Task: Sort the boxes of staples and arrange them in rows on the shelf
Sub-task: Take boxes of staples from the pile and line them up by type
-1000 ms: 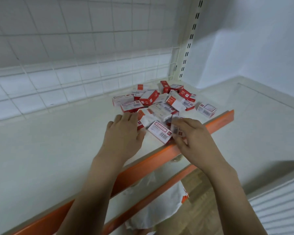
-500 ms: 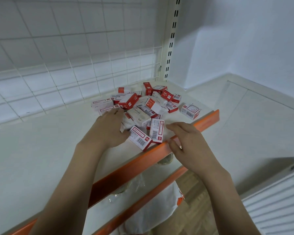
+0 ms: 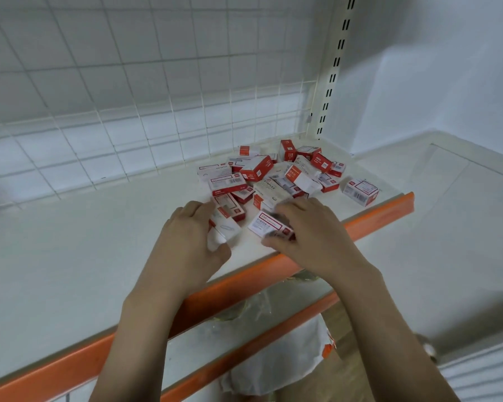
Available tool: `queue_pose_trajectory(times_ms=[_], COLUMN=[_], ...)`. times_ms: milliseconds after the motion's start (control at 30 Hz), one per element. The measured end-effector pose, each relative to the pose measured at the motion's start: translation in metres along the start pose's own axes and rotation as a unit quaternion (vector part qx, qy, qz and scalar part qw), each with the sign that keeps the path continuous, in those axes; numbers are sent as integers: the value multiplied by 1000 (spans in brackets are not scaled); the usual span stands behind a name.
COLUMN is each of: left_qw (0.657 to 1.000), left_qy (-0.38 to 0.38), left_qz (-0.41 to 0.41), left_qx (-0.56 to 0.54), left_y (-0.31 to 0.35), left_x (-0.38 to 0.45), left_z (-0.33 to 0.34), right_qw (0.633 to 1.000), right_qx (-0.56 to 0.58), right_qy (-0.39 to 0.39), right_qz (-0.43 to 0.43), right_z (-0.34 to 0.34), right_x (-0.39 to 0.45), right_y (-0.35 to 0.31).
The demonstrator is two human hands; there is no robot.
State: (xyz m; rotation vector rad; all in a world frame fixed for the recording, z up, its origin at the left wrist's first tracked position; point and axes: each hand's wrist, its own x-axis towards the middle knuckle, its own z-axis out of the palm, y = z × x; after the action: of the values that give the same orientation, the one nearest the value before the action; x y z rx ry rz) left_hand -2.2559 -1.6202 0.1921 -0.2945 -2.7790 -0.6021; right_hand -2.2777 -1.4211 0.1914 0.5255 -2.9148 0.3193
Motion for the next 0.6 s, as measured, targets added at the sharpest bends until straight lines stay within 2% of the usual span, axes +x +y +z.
queue_pose_trajectory(times_ms=[167, 300, 433, 600], left_qw=[999, 997, 996, 987], left_qy=[40, 60, 79, 91], left_qz=[-6, -5, -9, -47], left_qx=[-32, -40, -48, -121], left_y=[-12, -19, -30, -56], left_x=[-21, -34, -49, -74], left_z=[-5, -15, -33, -61], right_qw=[999, 997, 999, 997], right_qx=[-25, -42, -15, 59], right_qy=[-29, -22, -10, 28], right_qz=[39, 54, 29, -28], right_z=[11, 13, 11, 12], right_x=[9, 9, 7, 10], right_y=[-14, -22, -42, -95])
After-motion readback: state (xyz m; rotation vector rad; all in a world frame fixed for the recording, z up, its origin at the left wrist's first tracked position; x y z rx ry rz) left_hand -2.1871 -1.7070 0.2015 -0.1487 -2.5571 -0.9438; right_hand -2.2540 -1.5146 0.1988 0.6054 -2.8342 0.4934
